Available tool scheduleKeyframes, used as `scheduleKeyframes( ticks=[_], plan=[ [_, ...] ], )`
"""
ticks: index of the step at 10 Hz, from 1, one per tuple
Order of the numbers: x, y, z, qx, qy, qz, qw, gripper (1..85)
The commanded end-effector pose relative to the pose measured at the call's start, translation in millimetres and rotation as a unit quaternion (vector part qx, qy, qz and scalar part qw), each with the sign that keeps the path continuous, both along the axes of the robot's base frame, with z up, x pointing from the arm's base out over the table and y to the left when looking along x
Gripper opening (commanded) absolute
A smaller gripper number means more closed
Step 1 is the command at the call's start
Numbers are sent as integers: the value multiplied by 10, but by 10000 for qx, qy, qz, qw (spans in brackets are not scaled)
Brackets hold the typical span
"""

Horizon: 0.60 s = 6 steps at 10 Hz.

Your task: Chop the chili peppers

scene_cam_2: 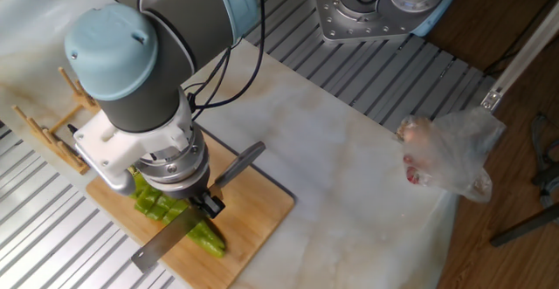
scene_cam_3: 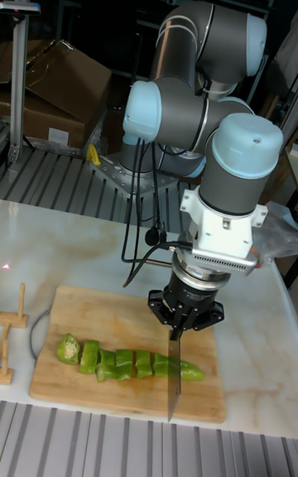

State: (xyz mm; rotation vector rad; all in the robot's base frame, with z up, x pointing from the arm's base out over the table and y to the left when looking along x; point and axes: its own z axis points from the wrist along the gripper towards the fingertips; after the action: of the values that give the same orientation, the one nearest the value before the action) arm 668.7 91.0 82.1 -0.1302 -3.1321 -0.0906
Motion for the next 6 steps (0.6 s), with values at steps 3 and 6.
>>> scheduleKeyframes(
  ticks=[3, 6],
  plan=[
    [62, -19, 14, -41, -151, 91, 9998, 13],
    [87, -7, 102, -56, -159, 91, 9998, 13]
  ],
)
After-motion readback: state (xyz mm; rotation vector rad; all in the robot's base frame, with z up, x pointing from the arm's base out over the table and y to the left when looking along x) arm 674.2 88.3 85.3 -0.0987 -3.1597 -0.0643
